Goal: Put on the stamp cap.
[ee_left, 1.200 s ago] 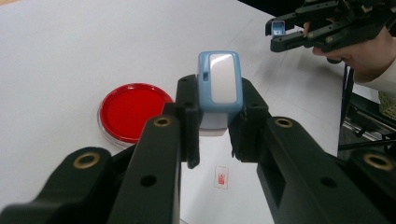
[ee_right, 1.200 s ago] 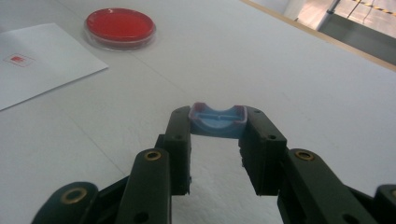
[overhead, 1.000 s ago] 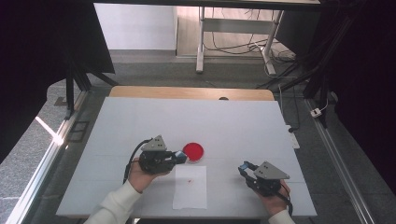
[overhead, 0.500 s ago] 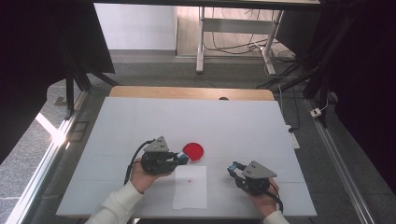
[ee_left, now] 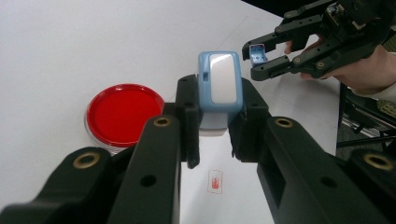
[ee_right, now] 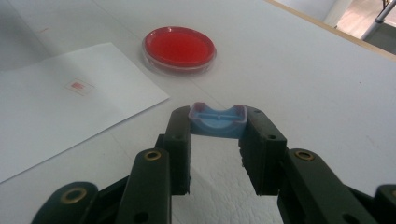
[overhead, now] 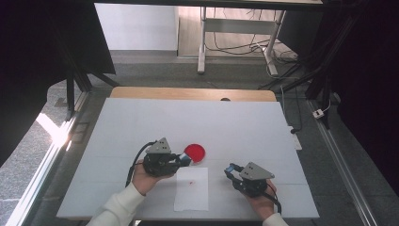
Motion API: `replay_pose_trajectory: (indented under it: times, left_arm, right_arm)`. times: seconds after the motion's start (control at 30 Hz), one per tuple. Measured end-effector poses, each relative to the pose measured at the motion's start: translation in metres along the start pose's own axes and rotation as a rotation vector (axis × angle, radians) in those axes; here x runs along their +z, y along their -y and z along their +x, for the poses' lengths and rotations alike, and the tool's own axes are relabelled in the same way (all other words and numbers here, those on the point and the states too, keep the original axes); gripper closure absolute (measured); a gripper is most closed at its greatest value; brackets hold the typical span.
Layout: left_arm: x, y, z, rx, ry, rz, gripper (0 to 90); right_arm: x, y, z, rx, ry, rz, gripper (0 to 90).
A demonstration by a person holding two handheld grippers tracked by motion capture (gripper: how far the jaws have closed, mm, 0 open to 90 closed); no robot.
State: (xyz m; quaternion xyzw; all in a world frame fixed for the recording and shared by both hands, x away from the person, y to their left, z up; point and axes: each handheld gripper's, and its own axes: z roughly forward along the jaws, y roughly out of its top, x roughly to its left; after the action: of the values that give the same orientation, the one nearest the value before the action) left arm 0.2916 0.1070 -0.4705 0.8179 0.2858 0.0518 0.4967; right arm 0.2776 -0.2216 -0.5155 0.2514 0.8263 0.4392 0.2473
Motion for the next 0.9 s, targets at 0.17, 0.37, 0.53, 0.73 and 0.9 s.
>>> replay_pose_trajectory:
  times: [0.17,0.37,0.53,0.73,0.9]
  left_arm:
    - [0.001,0.000,-0.001,0.002,0.000,-0.002,75.2]
    - [0.003,-0.002,-0.001,-0.005,0.013,-0.006,75.1]
    - [0.004,-0.003,-0.002,-0.005,0.014,-0.009,75.2]
    - [0.005,-0.004,-0.003,-0.010,0.012,-0.013,75.2]
    - [0.005,-0.006,-0.004,-0.014,0.012,-0.022,75.2]
  right_arm:
    - [0.002,-0.004,0.004,0.000,-0.014,-0.011,64.4]
    - [0.008,-0.010,0.014,-0.012,-0.032,-0.020,64.4]
    - [0.016,-0.016,0.021,-0.019,-0.047,-0.026,64.4]
    - [0.025,-0.022,0.027,-0.029,-0.053,-0.031,64.4]
    - [0.033,-0.028,0.033,-0.035,-0.062,-0.031,64.4]
